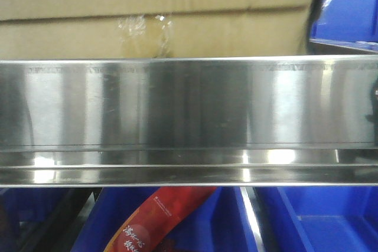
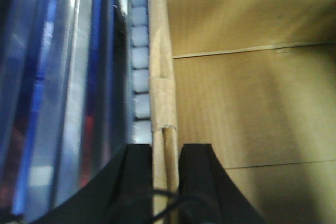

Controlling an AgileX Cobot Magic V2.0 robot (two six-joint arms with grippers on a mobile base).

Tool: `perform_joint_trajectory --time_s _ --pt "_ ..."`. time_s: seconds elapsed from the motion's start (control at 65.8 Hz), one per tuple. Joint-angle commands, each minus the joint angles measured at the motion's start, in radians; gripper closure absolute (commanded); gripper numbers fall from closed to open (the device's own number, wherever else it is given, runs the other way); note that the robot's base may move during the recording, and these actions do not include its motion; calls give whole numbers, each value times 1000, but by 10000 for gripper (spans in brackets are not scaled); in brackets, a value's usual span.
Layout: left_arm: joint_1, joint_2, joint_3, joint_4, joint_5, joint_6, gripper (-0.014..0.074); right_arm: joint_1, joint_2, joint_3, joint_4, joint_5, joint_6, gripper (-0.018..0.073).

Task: Grab carton from right shelf to conveyor
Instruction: 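Clamp the carton's side walls with the left and right grippers, then lift the carton with both grippers and pull it off the shelf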

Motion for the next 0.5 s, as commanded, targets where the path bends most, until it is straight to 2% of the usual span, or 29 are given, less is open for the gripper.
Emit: perform_joint_trajectory --time_s 0.0,0.243,0.35,0.487 --pt "-7 -59 -7 -12 -22 -15 616 1 -89 -11 7 -28 -8 625" --pt "-11 -172 -7 -14 -22 -35 616 1 -216 23 7 -28 -8 625" --pt "-13 -228 -7 -18 -22 -35 616 1 -279 100 7 -28 -8 625" --pt "-60 -304 -5 -4 -22 -35 616 1 -382 238 7 -28 -8 625"
